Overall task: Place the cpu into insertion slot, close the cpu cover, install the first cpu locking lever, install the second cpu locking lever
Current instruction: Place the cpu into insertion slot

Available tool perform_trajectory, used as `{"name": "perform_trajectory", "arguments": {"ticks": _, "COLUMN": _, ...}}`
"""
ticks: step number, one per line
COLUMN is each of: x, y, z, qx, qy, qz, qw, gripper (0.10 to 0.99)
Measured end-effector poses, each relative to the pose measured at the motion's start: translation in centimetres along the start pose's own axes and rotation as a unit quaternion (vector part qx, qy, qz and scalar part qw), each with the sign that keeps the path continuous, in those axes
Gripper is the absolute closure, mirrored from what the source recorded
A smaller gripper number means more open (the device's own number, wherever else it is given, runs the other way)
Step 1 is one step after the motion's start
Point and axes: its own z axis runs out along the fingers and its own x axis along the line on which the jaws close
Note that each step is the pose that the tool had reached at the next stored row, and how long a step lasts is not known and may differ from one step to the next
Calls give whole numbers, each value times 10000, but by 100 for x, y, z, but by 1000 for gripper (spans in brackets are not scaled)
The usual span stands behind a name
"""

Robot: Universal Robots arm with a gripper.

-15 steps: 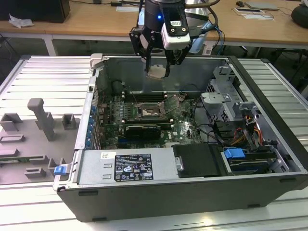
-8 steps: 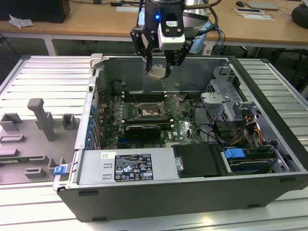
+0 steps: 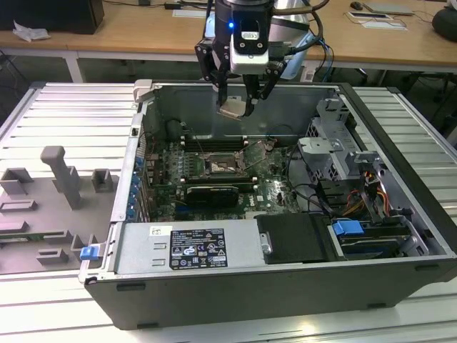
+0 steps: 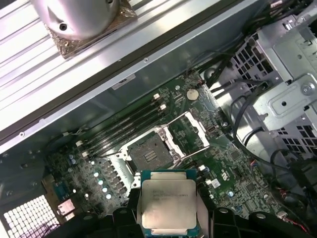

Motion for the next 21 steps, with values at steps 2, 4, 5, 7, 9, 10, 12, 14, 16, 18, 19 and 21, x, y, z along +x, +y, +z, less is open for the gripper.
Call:
{"name": "perform_trajectory", "arguments": {"ticks": 2, "x": 0, "y": 0, "z": 1, "qx": -2, "qy": -10, "qz": 112, "qw": 9999, "gripper": 553}}
{"name": "perform_trajectory", "arguments": {"ticks": 4, "x": 0, "y": 0, "z": 2, "qx": -5, "qy": -22, "qz": 240, "qw": 9997, "gripper": 553}}
{"name": "perform_trajectory", "arguments": {"ticks": 5, "x": 0, "y": 0, "z": 2, "qx": -5, "qy": -26, "qz": 292, "qw": 9996, "gripper": 553}}
{"name": "perform_trajectory", "arguments": {"ticks": 7, "x": 0, "y": 0, "z": 4, "qx": -9, "qy": -42, "qz": 464, "qw": 9989, "gripper": 553}}
{"name": "perform_trajectory", "arguments": {"ticks": 9, "x": 0, "y": 0, "z": 5, "qx": -11, "qy": -53, "qz": 585, "qw": 9983, "gripper": 553}}
{"name": "perform_trajectory", "arguments": {"ticks": 10, "x": 0, "y": 0, "z": 6, "qx": -12, "qy": -57, "qz": 631, "qw": 9980, "gripper": 553}}
{"name": "perform_trajectory", "arguments": {"ticks": 12, "x": 0, "y": 0, "z": 7, "qx": -14, "qy": -66, "qz": 742, "qw": 9972, "gripper": 553}}
{"name": "perform_trajectory", "arguments": {"ticks": 14, "x": 0, "y": 0, "z": 9, "qx": -17, "qy": -81, "qz": 901, "qw": 9959, "gripper": 553}}
{"name": "perform_trajectory", "arguments": {"ticks": 16, "x": 0, "y": 0, "z": 11, "qx": -20, "qy": -94, "qz": 1044, "qw": 9945, "gripper": 553}}
{"name": "perform_trajectory", "arguments": {"ticks": 18, "x": 0, "y": 0, "z": 14, "qx": -22, "qy": -105, "qz": 1167, "qw": 9931, "gripper": 553}}
{"name": "perform_trajectory", "arguments": {"ticks": 19, "x": 0, "y": 0, "z": 19, "qx": -24, "qy": -110, "qz": 1221, "qw": 9925, "gripper": 553}}
{"name": "perform_trajectory", "arguments": {"ticks": 21, "x": 0, "y": -2, "z": 36, "qx": -21, "qy": -120, "qz": 1306, "qw": 9914, "gripper": 553}}
